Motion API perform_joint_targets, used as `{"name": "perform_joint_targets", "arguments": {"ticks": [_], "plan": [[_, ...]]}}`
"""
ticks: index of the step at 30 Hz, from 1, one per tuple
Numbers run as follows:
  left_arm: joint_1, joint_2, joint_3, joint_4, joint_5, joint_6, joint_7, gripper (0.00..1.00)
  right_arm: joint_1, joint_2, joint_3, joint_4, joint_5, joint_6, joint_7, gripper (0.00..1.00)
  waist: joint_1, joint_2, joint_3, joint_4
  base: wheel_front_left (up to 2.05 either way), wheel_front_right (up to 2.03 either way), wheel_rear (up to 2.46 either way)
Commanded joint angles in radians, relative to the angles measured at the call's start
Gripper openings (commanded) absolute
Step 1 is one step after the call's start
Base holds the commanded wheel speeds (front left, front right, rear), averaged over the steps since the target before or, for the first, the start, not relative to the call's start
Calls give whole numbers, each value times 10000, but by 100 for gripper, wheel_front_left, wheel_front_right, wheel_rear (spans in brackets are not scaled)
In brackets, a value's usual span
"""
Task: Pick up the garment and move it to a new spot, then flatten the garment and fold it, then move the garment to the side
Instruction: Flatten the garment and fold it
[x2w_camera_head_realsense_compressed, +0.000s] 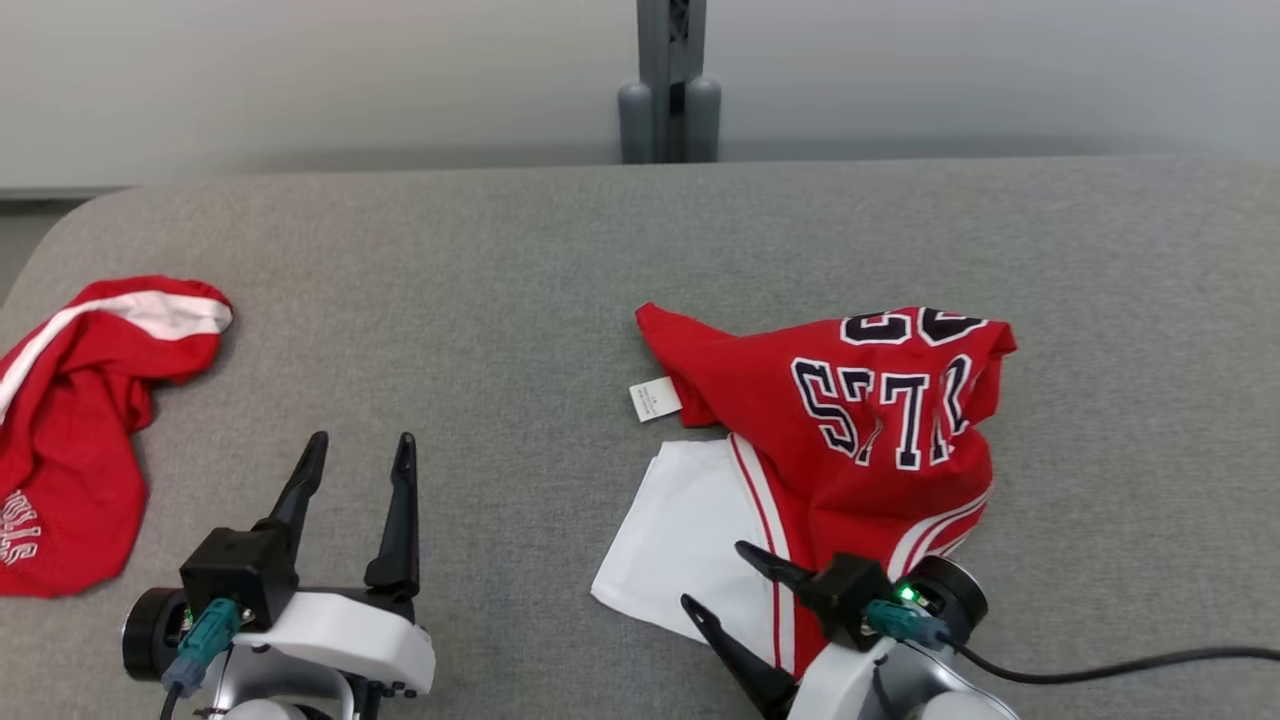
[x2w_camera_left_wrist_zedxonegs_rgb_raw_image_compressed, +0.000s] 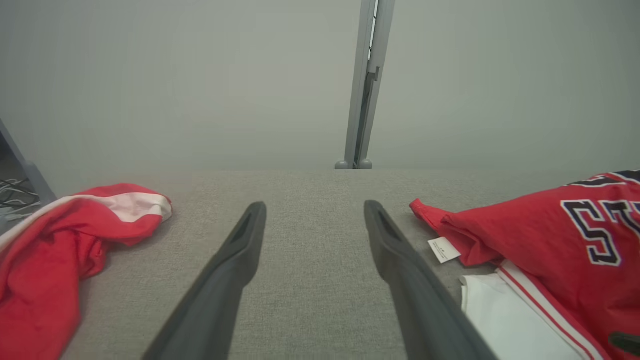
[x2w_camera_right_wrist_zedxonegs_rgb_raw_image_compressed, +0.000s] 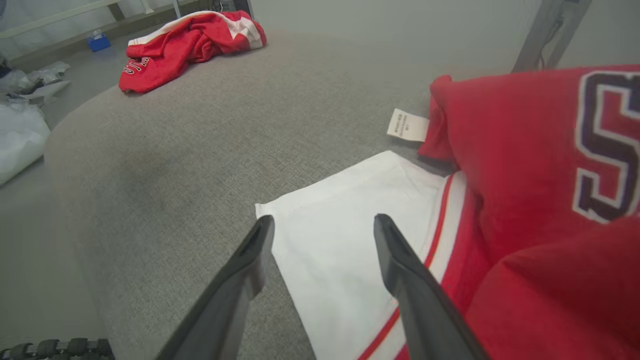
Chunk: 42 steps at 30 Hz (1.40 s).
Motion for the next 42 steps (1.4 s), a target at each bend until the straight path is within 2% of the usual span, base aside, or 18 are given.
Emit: {"name": "perform_joint_targets", "arguments": {"ticks": [1, 7, 12, 13, 14, 16, 20, 23, 29, 33, 37, 42], "plan": [[-172, 12, 5, 39, 28, -68, -76, 100, -183, -105, 87, 112, 70, -3, -69, 100, 0, 0, 269, 250, 0, 0, 0], [-604, -298, -187, 534, -24, -257, -349, 100, -1203, -319, 1376, 1501, 28, -3, -74, 100, 0, 0, 693, 536, 0, 0, 0], [-876, -479, -248, 912, -79, -423, -555, 100, -1893, -266, 2025, 2697, -331, -4, 236, 100, 0, 0, 890, 597, 0, 0, 0], [-925, -495, -249, 992, -106, -423, -609, 100, -1966, -223, 2094, 2927, -364, -4, 307, 89, 0, 0, 903, 591, 0, 0, 0], [-965, -498, -246, 1056, -135, -456, -637, 100, -2036, -166, 2155, 3102, -351, -4, 353, 46, 0, 0, 909, 580, 0, 0, 0], [-1010, -520, -249, 1202, -165, -507, -702, 100, -2126, -77, 2228, 3344, -144, -4, 382, 0, 0, 0, 919, 561, 0, 0, 0], [-1056, -539, -172, 1403, -237, -532, -829, 100, -2226, -67, 2161, 3217, 274, -4, 62, 0, 0, 0, 867, 421, 0, 0, 0], [-994, -476, -69, 1541, -285, -512, -925, 100, -2278, -237, 1917, 2297, 660, -4, -551, 0, 0, 0, 764, 176, 0, 0, 0], [-740, -265, 114, 1553, -366, -417, -941, 100, -2042, -817, 1131, -44, 1167, -4, -963, 0, 0, 0, 542, -384, 0, 0, 0], [-674, -89, 214, 1474, -398, -327, -873, 100, -1657, -1101, -2, -1762, 1302, -3, -1113, 0, 0, 0, 402, -704, 0, 0, 0], [-586, -17, 236, 1343, -398, -256, -787, 100, -904, -1108, -1701, -3118, 1287, -3, -1128, 0, 0, 0, 285, -897, 0, 0, 0], [-483, 88, 221, 1161, -408, -211, -690, 100, 340, -805, -3788, -3817, 1163, -1, -904, 0, 0, 0, 215, -1006, 0, 0, 0]]}}
